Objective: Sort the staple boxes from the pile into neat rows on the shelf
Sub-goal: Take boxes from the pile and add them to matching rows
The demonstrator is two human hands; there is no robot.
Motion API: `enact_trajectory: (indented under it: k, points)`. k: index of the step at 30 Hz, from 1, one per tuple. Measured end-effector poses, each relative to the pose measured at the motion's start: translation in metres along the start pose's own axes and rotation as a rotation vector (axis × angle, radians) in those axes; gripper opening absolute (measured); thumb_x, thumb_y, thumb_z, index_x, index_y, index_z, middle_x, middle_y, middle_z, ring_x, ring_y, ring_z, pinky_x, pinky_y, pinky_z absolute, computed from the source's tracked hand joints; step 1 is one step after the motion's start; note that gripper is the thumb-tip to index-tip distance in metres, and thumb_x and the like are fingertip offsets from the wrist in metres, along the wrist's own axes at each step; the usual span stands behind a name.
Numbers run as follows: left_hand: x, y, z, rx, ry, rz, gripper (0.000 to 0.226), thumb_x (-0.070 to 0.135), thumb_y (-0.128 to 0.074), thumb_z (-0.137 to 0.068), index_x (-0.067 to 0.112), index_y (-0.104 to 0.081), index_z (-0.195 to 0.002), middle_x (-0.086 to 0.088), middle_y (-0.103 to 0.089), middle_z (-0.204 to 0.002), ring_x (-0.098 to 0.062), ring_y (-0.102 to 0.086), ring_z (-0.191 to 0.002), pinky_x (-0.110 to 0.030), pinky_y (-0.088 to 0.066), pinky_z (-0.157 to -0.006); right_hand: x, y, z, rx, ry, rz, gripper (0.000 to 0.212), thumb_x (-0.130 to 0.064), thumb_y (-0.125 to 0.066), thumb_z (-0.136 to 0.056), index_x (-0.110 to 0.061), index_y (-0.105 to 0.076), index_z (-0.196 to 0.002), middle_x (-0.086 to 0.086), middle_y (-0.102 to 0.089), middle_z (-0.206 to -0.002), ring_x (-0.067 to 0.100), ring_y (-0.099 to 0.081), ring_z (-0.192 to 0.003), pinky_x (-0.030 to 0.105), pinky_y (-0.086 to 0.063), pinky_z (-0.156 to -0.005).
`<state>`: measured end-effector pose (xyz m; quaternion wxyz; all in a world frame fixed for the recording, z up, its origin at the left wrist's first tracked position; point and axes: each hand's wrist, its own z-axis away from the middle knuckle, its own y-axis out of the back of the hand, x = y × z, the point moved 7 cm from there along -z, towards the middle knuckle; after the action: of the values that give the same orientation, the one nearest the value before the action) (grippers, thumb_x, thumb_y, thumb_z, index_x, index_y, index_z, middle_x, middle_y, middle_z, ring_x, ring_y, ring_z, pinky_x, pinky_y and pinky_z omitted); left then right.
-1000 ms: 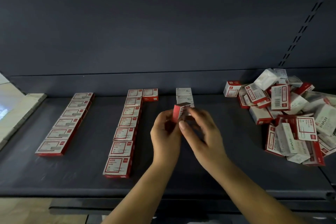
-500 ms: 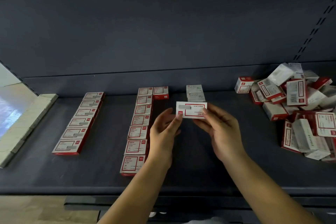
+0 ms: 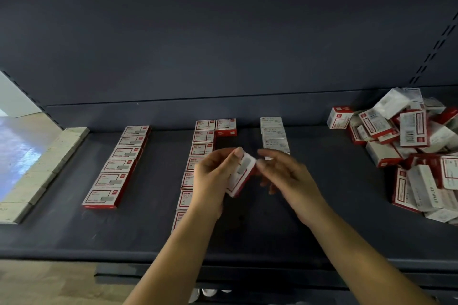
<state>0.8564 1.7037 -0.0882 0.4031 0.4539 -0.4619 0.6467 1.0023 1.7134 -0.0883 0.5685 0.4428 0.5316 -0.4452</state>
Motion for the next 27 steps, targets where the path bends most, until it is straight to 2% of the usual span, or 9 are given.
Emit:
enact_trajectory:
  k: [4, 8, 11, 13, 16, 18, 21, 24, 27]
  points:
    - [-0.004, 0.004, 0.005, -0.012, 0.017, 0.001, 0.027, 0.029, -0.068, -0.068, 0.008, -0.07, -0.085, -0.011, -0.069, -0.073, -0.02, -0.064, -0.066, -0.029, -0.052, -0.064, -0.004, -0.014, -0.001, -0.098, -0.05, -0.119, 0.012, -0.014, -0.057, -0.088, -0.008, -0.067, -0.089, 0.005, -0.067, -0.069, 0.016, -0.061, -0.056, 0.023, -0.05, -0.051]
    - [-0.003, 0.017, 0.008, -0.051, 0.027, -0.001, 0.02, 0.022, -0.068, -0.07, 0.01, -0.073, -0.085, -0.011, -0.071, -0.075, -0.021, -0.065, -0.069, -0.03, -0.053, -0.065, -0.003, -0.031, 0.0, -0.238, -0.142, -0.111, 0.016, -0.02, -0.061, -0.083, -0.009, -0.067, -0.092, 0.005, -0.065, -0.068, 0.017, -0.061, -0.056, 0.025, -0.052, -0.051]
    - [0.008, 0.03, 0.01, -0.075, -0.018, -0.029, 0.018, 0.018, -0.067, -0.074, 0.012, -0.073, -0.09, -0.01, -0.071, -0.083, -0.022, -0.066, -0.078, -0.03, -0.053, -0.069, -0.005, -0.043, -0.002, -0.234, -0.149, -0.125, 0.014, -0.014, -0.058, -0.086, -0.005, -0.066, -0.093, 0.006, -0.066, -0.068, 0.017, -0.061, -0.055, 0.024, -0.051, -0.049]
    - [0.025, 0.046, 0.011, -0.045, -0.162, -0.167, 0.021, 0.013, -0.065, -0.081, 0.014, -0.07, -0.101, -0.006, -0.07, -0.096, -0.017, -0.066, -0.089, -0.024, -0.052, -0.073, -0.007, -0.052, -0.004, -0.181, -0.154, -0.22, 0.011, -0.01, -0.056, -0.087, -0.004, -0.064, -0.093, 0.008, -0.068, -0.07, 0.018, -0.064, -0.057, 0.025, -0.053, -0.052]
    - [0.058, 0.062, 0.022, -0.059, -0.627, -0.821, 0.042, 0.034, -0.06, -0.085, 0.012, -0.061, -0.12, -0.002, -0.06, -0.117, -0.018, -0.056, -0.111, -0.029, -0.049, -0.088, -0.012, -0.069, -0.005, -0.132, -0.153, -0.296, 0.007, -0.007, -0.055, -0.087, -0.005, -0.062, -0.09, 0.01, -0.069, -0.071, 0.02, -0.066, -0.059, 0.026, -0.054, -0.054]
    - [0.067, 0.066, 0.027, -0.108, -0.812, -1.162, 0.06, 0.047, -0.053, -0.08, 0.007, -0.058, -0.124, -0.008, -0.056, -0.126, -0.028, -0.048, -0.121, -0.04, -0.044, -0.095, -0.017, -0.084, -0.004, -0.131, -0.148, -0.303, 0.006, -0.007, -0.056, -0.087, -0.004, -0.061, -0.088, 0.011, -0.069, -0.07, 0.02, -0.065, -0.059, 0.025, -0.053, -0.053]
    - [0.083, 0.08, 0.033, -0.134, -0.958, -1.305, 0.06, 0.048, -0.054, -0.075, 0.006, -0.063, -0.116, -0.011, -0.057, -0.123, -0.032, -0.047, -0.119, -0.049, -0.049, -0.088, -0.023, -0.114, 0.0, -0.14, -0.138, -0.297, 0.007, -0.006, -0.056, -0.086, -0.004, -0.062, -0.087, 0.01, -0.068, -0.069, 0.019, -0.065, -0.061, 0.025, -0.053, -0.055]
    - [0.093, 0.104, 0.033, -0.218, -1.018, -1.322, 0.05, 0.04, -0.064, -0.07, 0.008, -0.065, -0.109, 0.0, -0.048, -0.112, -0.021, -0.045, -0.103, -0.039, -0.055, -0.073, -0.026, -0.146, 0.004, -0.15, -0.111, -0.282, 0.01, -0.008, -0.057, -0.083, -0.001, -0.063, -0.088, 0.014, -0.067, -0.07, 0.021, -0.066, -0.063, 0.026, -0.053, -0.057]
    - [0.096, 0.135, 0.03, -0.339, -1.011, -1.306, 0.052, 0.041, -0.064, -0.072, 0.01, -0.063, -0.114, 0.005, -0.041, -0.106, -0.014, -0.046, -0.094, -0.031, -0.054, -0.07, -0.027, -0.176, 0.005, -0.156, -0.149, -0.222, 0.008, -0.007, -0.057, -0.085, -0.001, -0.063, -0.085, 0.014, -0.068, -0.069, 0.023, -0.066, -0.063, 0.027, -0.054, -0.059]
